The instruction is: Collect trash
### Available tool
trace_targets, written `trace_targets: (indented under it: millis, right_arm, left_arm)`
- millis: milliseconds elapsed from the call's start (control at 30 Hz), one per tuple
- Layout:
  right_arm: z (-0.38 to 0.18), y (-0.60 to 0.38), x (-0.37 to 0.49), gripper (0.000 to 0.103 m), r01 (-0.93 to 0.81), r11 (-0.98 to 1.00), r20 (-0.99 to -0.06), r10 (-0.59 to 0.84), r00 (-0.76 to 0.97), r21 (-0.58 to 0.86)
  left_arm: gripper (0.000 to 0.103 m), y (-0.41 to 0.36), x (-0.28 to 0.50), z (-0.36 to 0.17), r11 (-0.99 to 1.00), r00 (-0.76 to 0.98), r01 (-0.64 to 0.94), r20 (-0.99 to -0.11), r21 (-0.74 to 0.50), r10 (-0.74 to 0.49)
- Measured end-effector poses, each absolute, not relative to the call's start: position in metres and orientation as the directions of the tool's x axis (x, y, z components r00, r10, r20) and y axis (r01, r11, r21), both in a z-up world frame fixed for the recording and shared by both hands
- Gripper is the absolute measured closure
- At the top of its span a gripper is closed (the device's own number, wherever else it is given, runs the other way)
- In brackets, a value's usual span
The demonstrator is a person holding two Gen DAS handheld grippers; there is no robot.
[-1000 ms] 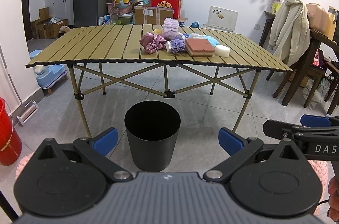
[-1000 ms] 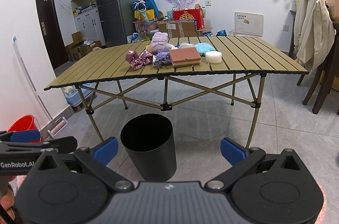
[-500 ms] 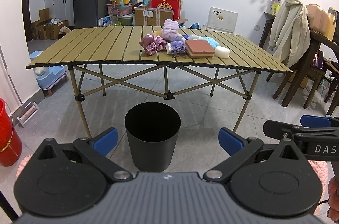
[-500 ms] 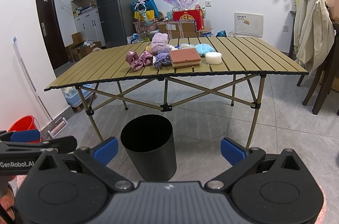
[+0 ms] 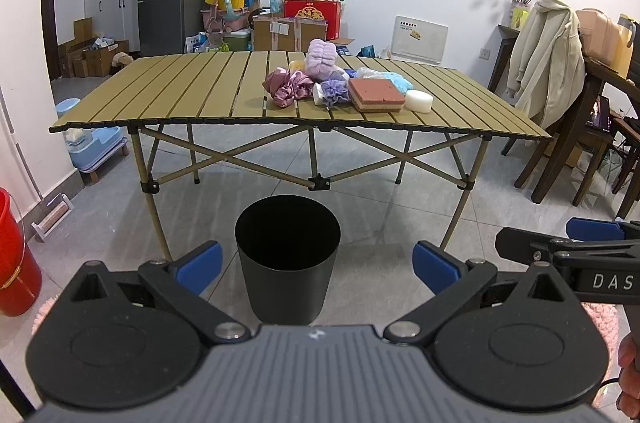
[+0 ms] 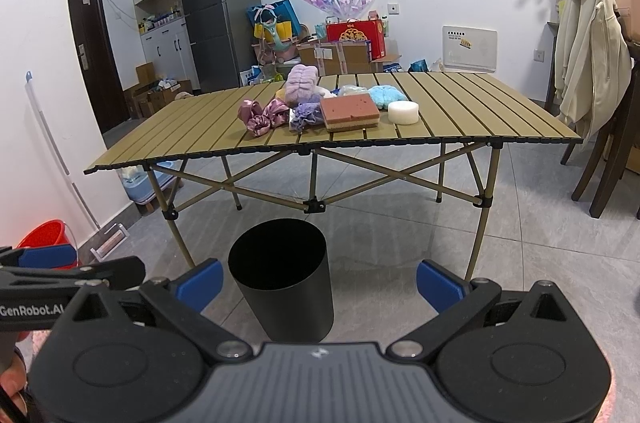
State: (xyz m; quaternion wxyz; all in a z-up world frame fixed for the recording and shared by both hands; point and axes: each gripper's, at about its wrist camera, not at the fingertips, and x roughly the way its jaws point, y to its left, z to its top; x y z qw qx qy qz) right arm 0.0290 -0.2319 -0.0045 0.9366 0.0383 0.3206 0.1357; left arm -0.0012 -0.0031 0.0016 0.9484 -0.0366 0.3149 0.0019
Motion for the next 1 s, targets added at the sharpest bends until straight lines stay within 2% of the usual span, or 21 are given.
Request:
trace_targets:
  millis: [500,1000]
  right_arm:
    - [0.005,-0.23,0.039,0.0,-0.227,0.962,-0.577,0.274,0.769,0.153]
    - [-0.009,-0.238,0.08,0.0,-0.193,0.973,-0.531,0.23,0.816,0.126]
  left_arm:
    - [0.0,-0.006,0.001,0.007,0.997,0.817,-0.035,-0.577,-0.063,-0.008]
    - [0.0,0.0,0.05,0.005,0.998,0.837,-0.031,-0.548,-0.054,-0.003]
